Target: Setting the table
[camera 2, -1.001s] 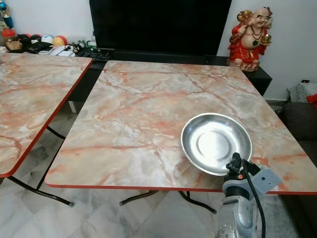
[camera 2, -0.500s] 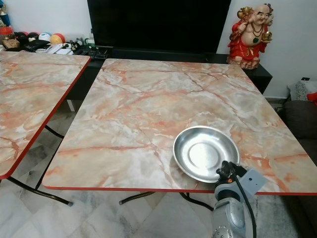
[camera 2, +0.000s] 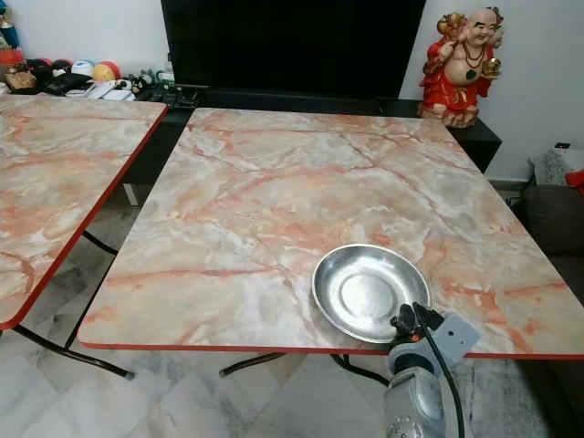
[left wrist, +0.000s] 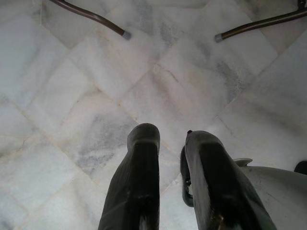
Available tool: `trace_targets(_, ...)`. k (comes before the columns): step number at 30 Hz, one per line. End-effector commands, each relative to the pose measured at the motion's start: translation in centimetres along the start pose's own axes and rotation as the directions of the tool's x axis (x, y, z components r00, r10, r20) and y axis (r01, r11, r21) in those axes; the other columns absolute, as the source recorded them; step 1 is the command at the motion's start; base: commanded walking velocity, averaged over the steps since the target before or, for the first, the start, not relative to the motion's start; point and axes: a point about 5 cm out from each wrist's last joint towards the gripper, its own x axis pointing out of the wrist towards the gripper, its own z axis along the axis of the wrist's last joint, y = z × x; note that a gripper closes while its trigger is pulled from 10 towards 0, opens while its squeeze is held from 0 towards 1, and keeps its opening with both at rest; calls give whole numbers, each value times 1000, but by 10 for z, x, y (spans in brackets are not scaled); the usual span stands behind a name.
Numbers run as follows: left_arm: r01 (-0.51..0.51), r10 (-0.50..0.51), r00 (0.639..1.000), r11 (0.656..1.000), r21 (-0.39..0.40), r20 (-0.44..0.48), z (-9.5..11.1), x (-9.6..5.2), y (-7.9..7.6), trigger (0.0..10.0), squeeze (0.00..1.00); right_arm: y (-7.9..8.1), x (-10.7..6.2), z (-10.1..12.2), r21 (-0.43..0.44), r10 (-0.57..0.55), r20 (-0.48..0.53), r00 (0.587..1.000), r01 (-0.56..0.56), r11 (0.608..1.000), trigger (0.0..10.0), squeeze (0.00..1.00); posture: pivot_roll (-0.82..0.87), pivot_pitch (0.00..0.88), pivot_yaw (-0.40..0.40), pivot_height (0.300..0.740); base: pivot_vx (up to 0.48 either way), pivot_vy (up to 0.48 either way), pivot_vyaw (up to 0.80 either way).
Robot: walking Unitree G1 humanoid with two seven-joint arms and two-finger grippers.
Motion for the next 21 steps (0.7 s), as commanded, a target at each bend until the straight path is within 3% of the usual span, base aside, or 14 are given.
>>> trace_targets(1, 11, -11, 1000, 1000, 19, -27, -5, -1, -1, 10000, 0, 2, 1, -1, 13, -5, -1, 1000, 5, 1000, 10000, 502, 77, 66, -45, 740, 0, 0, 0)
trace_targets(21, 10, -10, 1000, 1000, 16, -28, -5, -1, -2, 10000, 0, -5, 4, 8, 0, -77, 55, 996, 77, 997, 10000, 424, 78, 69, -43, 740, 0, 0, 0)
